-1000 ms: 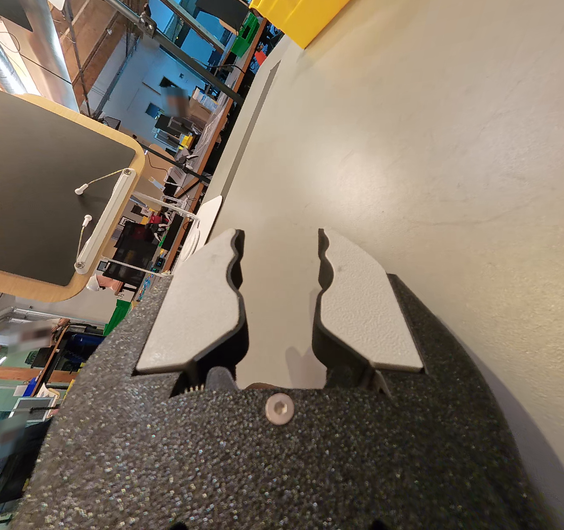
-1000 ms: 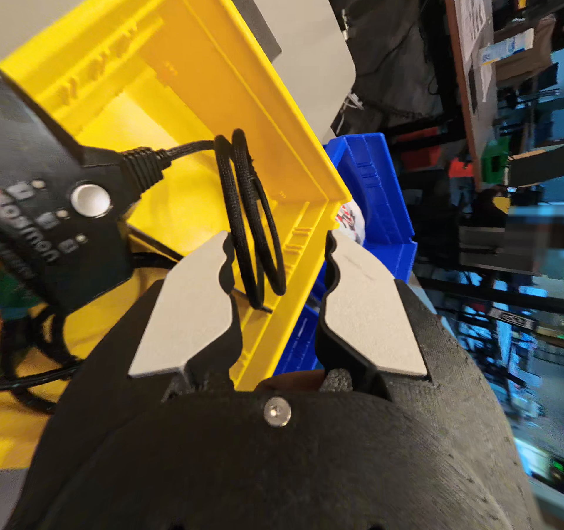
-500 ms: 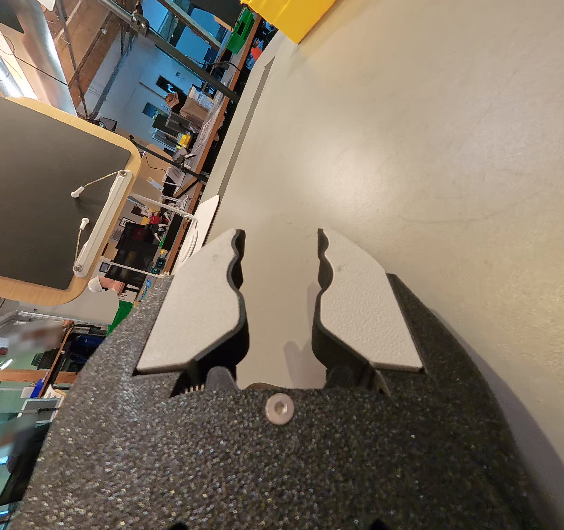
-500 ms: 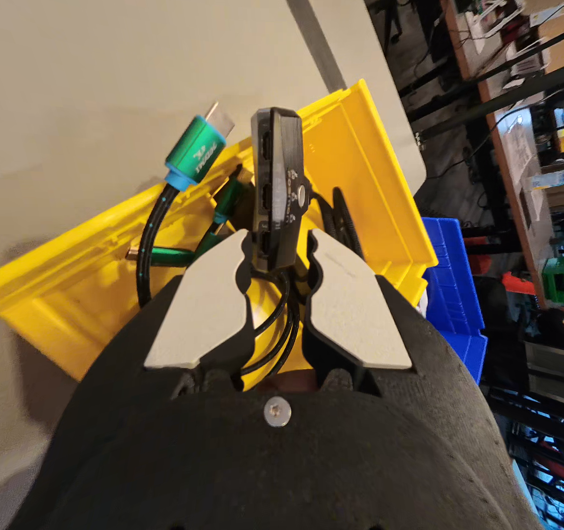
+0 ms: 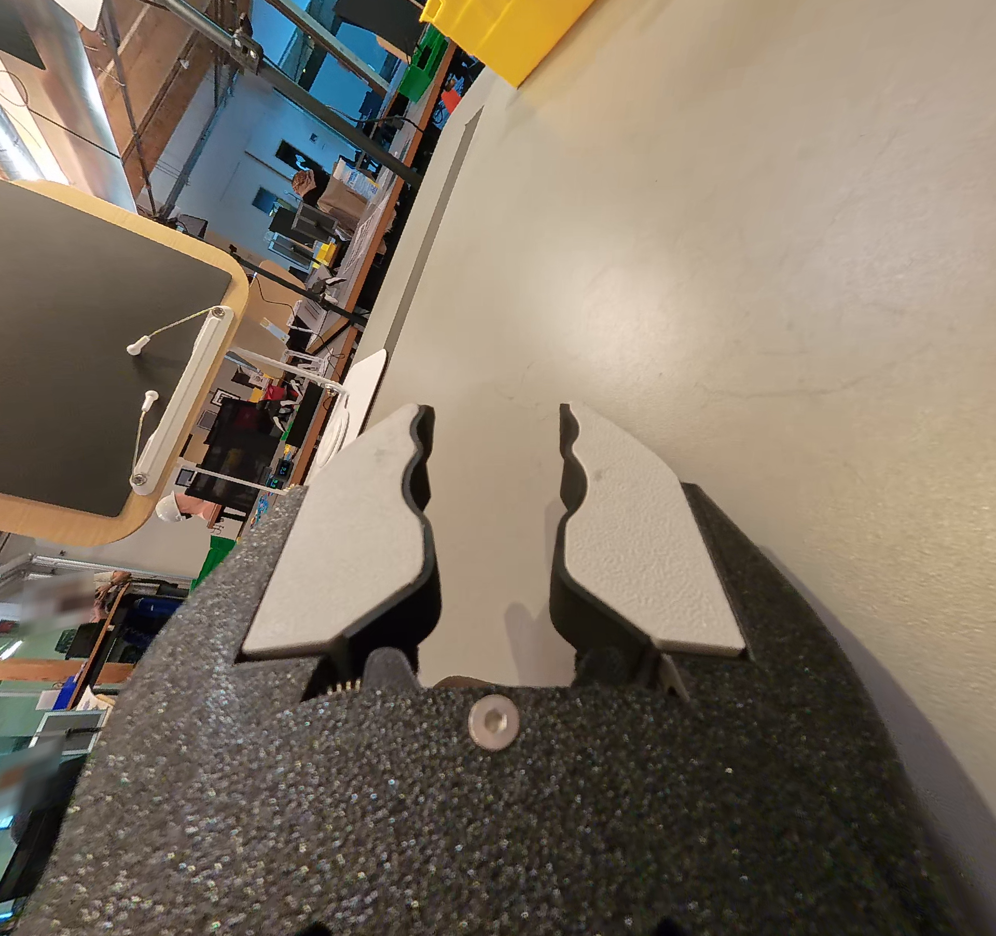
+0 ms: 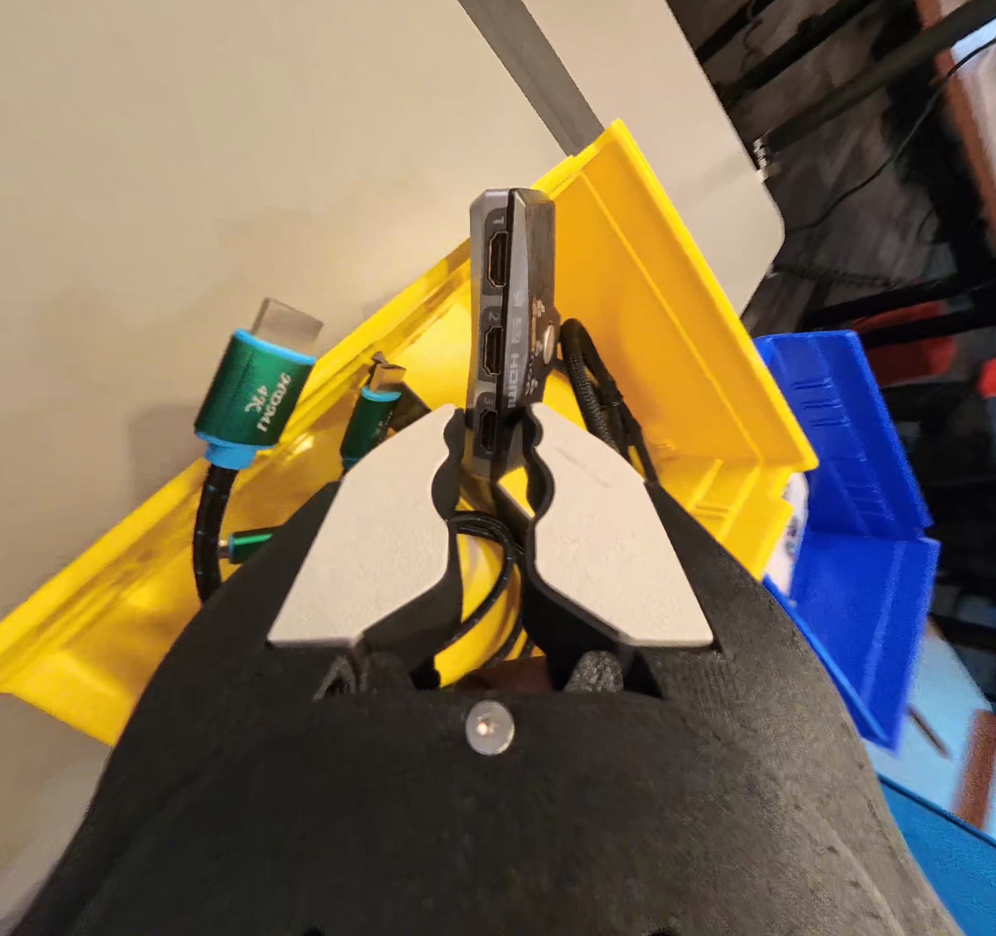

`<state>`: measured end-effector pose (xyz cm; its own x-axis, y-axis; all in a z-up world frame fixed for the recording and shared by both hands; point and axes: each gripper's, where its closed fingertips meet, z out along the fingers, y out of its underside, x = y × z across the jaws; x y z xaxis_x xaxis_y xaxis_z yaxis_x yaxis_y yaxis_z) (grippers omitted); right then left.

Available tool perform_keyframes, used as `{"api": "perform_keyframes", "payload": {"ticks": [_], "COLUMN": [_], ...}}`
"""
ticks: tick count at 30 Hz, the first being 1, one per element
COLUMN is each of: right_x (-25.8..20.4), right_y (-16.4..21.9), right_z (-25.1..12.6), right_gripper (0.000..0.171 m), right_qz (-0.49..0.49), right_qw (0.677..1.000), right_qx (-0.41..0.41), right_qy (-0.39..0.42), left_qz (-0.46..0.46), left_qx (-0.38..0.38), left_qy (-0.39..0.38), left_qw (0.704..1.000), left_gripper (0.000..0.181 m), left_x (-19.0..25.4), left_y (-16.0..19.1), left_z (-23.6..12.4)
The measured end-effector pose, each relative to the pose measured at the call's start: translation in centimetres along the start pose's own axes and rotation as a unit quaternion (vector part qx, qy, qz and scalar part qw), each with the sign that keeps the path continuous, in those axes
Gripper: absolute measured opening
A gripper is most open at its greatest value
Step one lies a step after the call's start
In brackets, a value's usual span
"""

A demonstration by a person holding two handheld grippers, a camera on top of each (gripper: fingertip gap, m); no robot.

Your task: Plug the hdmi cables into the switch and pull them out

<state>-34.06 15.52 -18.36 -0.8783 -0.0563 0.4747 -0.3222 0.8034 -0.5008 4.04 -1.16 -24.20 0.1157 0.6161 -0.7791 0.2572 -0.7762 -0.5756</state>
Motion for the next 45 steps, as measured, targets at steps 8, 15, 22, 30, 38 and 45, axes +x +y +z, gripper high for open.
{"api": "perform_keyframes", "payload": {"ticks": [8, 15, 22, 30, 38, 45], "right_x": [-0.2, -0.6, 0.8, -4.6, -10.8, -10.8], "right_y": [-0.2, 0.1, -1.0, -0.1, 2.0, 1.4], "right_z": [2.4, 4.1, 1.1, -6.0, -7.5, -5.6], "right_gripper": [0.022, 0.023, 0.029, 0.045, 0.050, 0.042], "right_qz": [0.129, 0.215, 0.247, 0.263, 0.239, 0.250], "right_qw": [0.990, 0.972, 0.966, 0.953, 0.955, 0.944], "right_qx": [-0.013, -0.038, 0.047, 0.135, 0.175, 0.195], "right_qy": [-0.051, -0.089, -0.055, -0.063, 0.034, 0.084], "left_qz": [-0.009, -0.096, -0.190, -0.320, -0.457, -0.455], "left_qx": [-0.001, 0.025, 0.061, 0.032, -0.043, -0.134], "left_qy": [0.001, -0.008, -0.017, -0.038, -0.127, -0.278], "left_qw": [1.000, 0.995, 0.980, 0.946, 0.879, 0.835], "left_gripper": [0.045, 0.036, 0.031, 0.044, 0.038, 0.060], "left_x": [-0.1, -1.9, -4.2, -6.8, -8.8, -9.2], "left_y": [0.1, -0.1, 0.0, 2.7, 7.9, 12.3], "left_z": [0.0, -0.6, -1.7, -3.2, -9.3, -18.8]}}
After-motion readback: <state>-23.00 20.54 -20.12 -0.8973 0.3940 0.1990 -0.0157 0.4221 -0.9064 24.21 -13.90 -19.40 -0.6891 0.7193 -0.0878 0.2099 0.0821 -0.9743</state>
